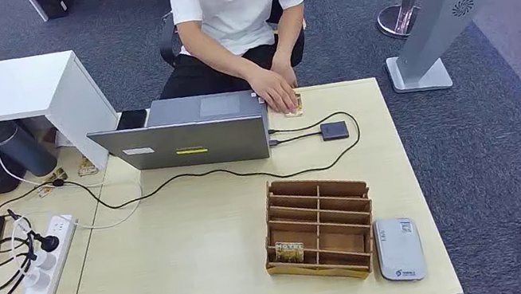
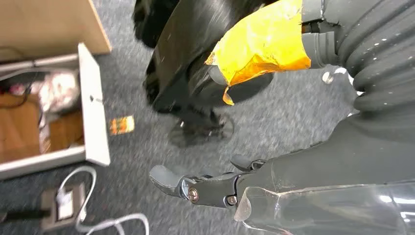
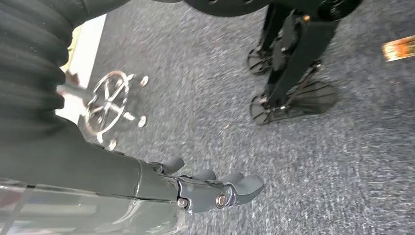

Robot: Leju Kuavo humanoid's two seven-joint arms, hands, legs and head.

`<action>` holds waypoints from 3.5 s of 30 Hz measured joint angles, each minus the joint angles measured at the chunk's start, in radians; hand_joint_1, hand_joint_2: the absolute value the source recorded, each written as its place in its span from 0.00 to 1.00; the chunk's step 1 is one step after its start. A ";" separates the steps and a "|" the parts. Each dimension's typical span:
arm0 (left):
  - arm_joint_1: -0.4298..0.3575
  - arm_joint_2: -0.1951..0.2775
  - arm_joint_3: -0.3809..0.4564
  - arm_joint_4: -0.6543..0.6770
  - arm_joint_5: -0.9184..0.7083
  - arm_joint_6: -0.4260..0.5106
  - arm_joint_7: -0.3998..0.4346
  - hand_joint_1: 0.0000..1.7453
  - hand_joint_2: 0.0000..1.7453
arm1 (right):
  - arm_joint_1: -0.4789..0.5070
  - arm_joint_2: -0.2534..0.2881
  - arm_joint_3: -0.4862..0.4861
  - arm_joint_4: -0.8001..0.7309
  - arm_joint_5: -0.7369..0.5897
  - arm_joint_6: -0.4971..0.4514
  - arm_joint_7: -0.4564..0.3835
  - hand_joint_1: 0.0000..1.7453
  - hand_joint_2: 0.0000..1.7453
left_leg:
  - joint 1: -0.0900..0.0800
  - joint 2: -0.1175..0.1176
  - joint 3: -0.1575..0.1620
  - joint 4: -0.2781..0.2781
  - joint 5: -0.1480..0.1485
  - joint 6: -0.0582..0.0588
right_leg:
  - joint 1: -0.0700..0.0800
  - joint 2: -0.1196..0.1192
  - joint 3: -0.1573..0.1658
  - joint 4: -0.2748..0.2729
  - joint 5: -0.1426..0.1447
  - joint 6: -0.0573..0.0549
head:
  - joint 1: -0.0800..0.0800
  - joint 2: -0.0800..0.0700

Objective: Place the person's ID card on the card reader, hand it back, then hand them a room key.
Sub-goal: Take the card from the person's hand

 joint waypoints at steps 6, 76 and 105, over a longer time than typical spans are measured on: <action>0.024 0.052 -0.083 -0.103 0.091 0.042 -0.026 0.00 1.00 | -0.008 0.011 -0.068 0.025 -0.031 0.042 -0.043 0.00 1.00 | 0.000 0.000 0.000 0.000 0.000 0.000 | 0.000 0.000 0.000 0.000 0.000 0.000 | 0.000 0.000; 0.068 0.364 -0.660 -0.719 0.651 0.328 -0.224 0.00 1.00 | -0.128 -0.002 -0.630 -0.967 -0.550 0.796 -0.266 0.00 1.00 | -0.001 -0.002 0.000 0.000 0.000 0.000 | 0.000 -0.001 0.001 0.000 0.000 0.000 | 0.000 0.000; 0.098 0.410 -0.661 -0.743 0.661 0.329 -0.238 0.00 1.00 | 0.269 0.025 0.356 -1.971 0.508 -0.426 -0.274 0.00 1.00 | 0.000 -0.003 0.000 -0.001 0.000 0.000 | 0.000 -0.004 0.002 0.001 -0.002 -0.003 | 0.000 0.000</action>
